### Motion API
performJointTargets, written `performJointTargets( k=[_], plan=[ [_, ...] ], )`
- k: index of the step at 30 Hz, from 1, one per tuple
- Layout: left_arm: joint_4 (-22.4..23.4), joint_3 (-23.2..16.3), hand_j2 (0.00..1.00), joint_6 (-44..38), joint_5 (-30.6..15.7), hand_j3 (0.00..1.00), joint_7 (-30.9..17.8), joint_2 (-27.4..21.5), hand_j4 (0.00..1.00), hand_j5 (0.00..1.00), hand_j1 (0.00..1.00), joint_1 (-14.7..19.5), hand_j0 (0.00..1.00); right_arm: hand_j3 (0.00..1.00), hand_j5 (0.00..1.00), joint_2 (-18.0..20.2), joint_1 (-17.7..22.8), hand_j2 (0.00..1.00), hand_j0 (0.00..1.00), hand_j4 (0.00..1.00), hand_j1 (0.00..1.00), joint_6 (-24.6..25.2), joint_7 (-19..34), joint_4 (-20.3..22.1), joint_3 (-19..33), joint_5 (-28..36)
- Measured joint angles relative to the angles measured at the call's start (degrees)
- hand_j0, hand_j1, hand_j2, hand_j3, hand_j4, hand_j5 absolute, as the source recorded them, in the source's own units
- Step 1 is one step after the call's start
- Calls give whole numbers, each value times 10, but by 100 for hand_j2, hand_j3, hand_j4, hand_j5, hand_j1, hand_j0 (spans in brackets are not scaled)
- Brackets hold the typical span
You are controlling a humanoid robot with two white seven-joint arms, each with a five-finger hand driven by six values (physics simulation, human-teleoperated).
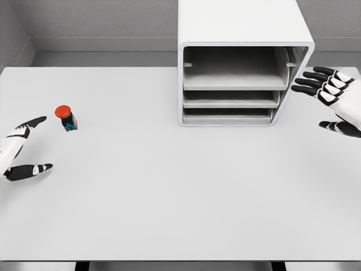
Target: Slide open multi-storey tabletop storage cabinets and put open load switch and slide close multi-storey tabletop storage cabinets
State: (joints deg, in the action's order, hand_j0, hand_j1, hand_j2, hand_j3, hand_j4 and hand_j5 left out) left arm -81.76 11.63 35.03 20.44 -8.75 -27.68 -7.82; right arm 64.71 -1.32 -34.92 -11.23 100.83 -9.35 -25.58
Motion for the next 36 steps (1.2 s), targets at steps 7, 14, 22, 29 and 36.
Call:
performJointTargets(
  k=[7, 14, 22, 29, 36],
  plan=[
    [0, 1, 100, 0, 0, 100, -15, 0, 100, 100, 100, 19, 100, 100, 100, -16, -2, 100, 100, 100, 100, 0, 0, 2, -21, -4],
    [7, 0, 100, 0, 1, 100, -111, 0, 100, 100, 100, 89, 100, 100, 100, -70, -46, 100, 100, 100, 100, 0, 1, 3, -47, -10],
    [43, -2, 100, 1, 70, 100, -248, -3, 100, 100, 100, 193, 100, 90, 90, -136, -118, 90, 90, 90, 90, 0, 32, -3, -120, -26],
    [54, -2, 100, 1, 165, 100, -261, -3, 100, 100, 100, 254, 100, 86, 86, -154, -168, 86, 86, 86, 86, -1, 63, -6, -145, -25],
    [52, -20, 100, 1, 247, 100, -263, 2, 100, 100, 100, 270, 100, 82, 82, -149, -240, 82, 82, 82, 82, -1, 67, -40, -210, -4]
  ],
)
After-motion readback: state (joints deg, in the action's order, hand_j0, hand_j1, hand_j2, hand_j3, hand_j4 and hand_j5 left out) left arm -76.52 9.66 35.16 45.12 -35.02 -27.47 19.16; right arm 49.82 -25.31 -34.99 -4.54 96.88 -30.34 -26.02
